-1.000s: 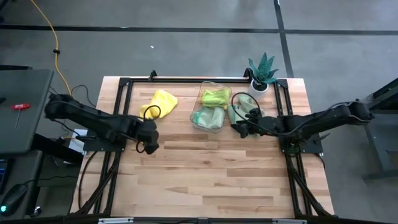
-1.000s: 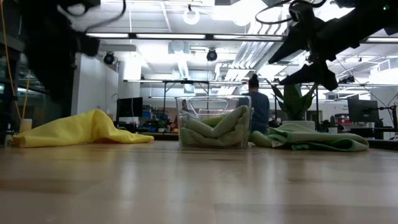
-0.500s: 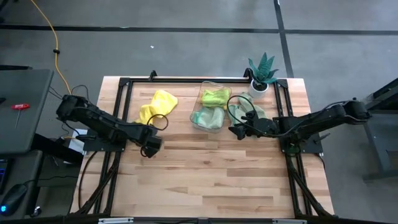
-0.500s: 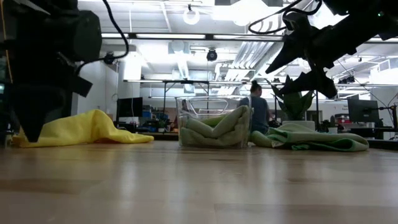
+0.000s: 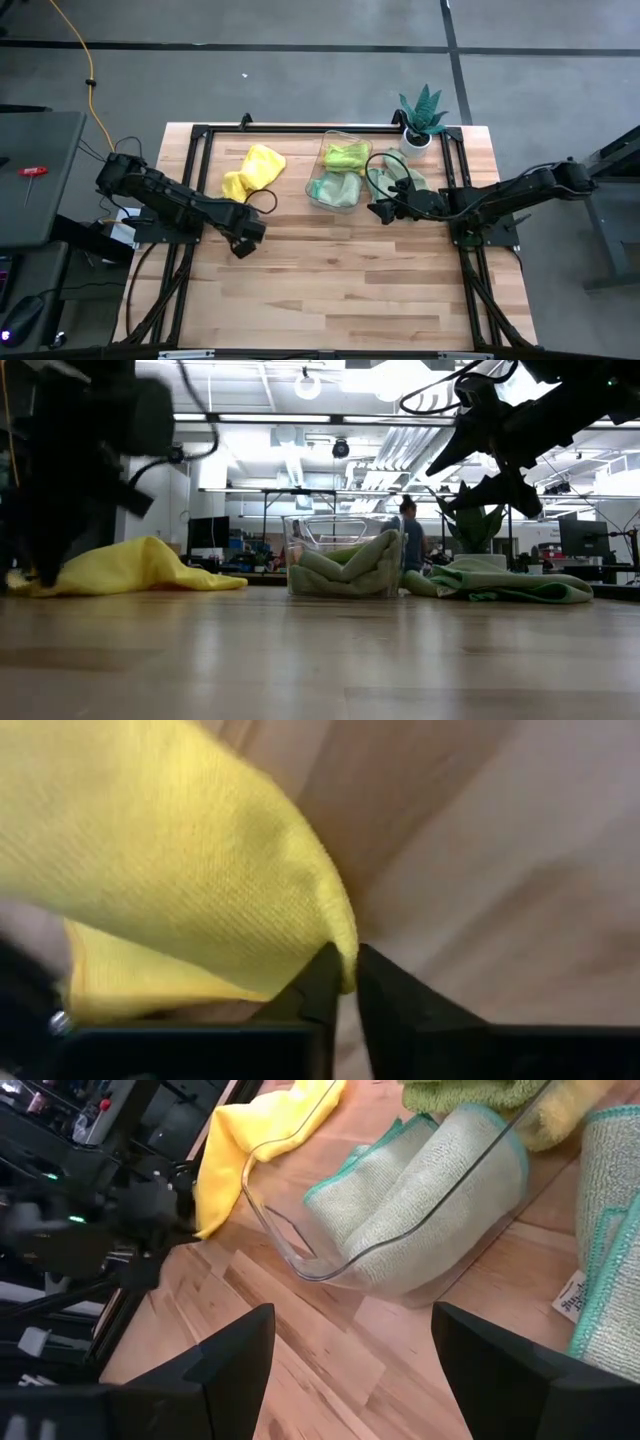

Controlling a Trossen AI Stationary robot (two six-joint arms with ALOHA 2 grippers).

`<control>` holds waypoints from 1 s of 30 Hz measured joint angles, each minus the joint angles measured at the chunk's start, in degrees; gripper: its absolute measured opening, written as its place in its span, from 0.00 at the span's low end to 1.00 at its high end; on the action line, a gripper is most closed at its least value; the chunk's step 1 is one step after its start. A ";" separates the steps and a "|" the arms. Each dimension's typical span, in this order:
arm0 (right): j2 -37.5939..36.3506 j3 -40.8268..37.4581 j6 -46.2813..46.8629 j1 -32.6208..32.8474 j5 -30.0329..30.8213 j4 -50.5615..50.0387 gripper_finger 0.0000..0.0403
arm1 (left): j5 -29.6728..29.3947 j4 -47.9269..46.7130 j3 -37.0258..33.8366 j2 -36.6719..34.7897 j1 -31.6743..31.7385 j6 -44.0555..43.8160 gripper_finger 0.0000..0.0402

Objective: Fold microfiber towels
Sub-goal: Fold the yellow towel

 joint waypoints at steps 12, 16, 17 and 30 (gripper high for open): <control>0.00 0.00 2.69 0.00 0.00 0.02 0.65 | 4.13 15.69 12.85 -1.90 -4.07 0.07 0.01; 0.00 0.00 2.80 0.06 -0.91 0.31 0.65 | 6.77 26.15 13.02 -1.88 -4.99 -2.59 0.00; 0.00 0.00 2.83 0.07 -1.45 0.37 0.65 | 7.43 29.16 13.02 -1.88 -5.11 -3.02 0.00; 0.00 0.00 2.71 1.52 -11.65 5.23 0.65 | 5.62 48.85 13.10 -1.86 -2.34 -0.47 0.00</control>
